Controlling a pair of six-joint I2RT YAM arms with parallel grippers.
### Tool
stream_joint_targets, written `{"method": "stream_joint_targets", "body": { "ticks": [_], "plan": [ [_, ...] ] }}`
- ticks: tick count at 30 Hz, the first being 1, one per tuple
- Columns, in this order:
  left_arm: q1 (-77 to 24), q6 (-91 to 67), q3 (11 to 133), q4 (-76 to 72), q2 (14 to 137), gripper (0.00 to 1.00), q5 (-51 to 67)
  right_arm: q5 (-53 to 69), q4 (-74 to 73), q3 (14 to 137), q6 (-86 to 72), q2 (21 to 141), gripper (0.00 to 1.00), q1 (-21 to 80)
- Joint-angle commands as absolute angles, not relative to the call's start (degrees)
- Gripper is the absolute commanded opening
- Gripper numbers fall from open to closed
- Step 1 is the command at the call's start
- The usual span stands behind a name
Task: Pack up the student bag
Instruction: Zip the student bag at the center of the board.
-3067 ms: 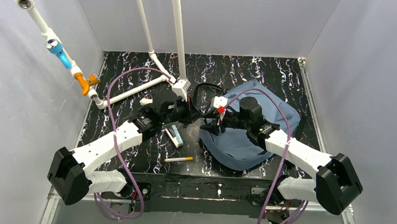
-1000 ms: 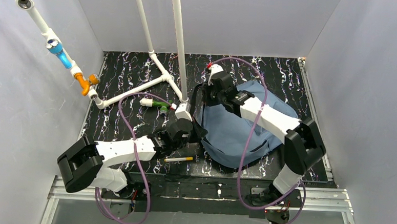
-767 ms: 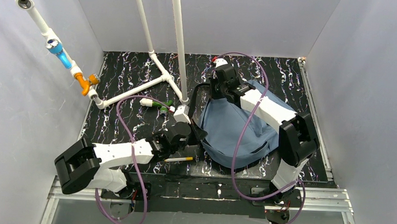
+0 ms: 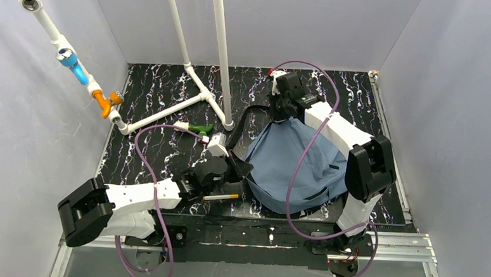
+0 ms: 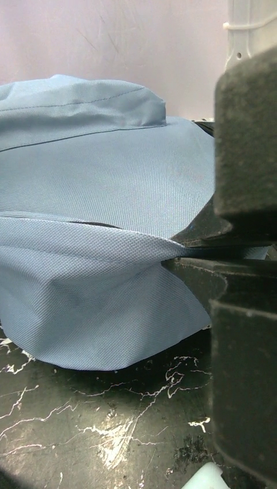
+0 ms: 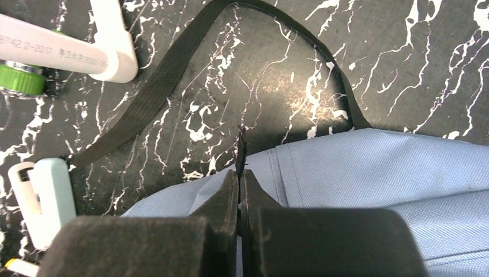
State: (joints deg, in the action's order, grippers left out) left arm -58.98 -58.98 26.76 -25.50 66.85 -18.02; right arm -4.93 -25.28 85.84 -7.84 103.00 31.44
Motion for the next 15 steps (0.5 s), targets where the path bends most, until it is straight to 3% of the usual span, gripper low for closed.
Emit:
{"method": "stream_joint_targets", "body": {
  "ticks": [1, 2, 3, 5, 7, 15],
  "plan": [
    [-62.36, -54.6, 27.55, -16.42, 64.63, 0.28, -9.73, -12.18, -12.11, 89.18, -7.31, 96.01, 0.01, 23.86],
    [-61.75, -53.78, 28.5, -15.97, 64.85, 0.49, -9.4, -10.08, -11.49, 87.35, -9.3, 94.95, 0.01, 24.24],
    [-61.0, -53.37, 29.69, -14.66, 64.93, 0.63, -9.39, -6.37, -9.98, 85.49, -11.54, 93.53, 0.01, 24.6],
    [-59.01, -52.27, 32.91, -11.81, 65.27, 0.77, -9.32, -2.19, -9.02, 82.62, -14.52, 91.07, 0.01, 24.94],
    [-55.82, -50.42, 36.27, -9.32, 66.58, 0.83, -7.24, 0.36, -8.08, 80.25, -15.91, 89.12, 0.06, 25.2],
    [-49.62, -45.43, 45.28, -6.88, 71.69, 0.85, -1.74, 3.83, -9.76, 79.1, -16.3, 88.93, 0.31, 25.66]
  ]
}}
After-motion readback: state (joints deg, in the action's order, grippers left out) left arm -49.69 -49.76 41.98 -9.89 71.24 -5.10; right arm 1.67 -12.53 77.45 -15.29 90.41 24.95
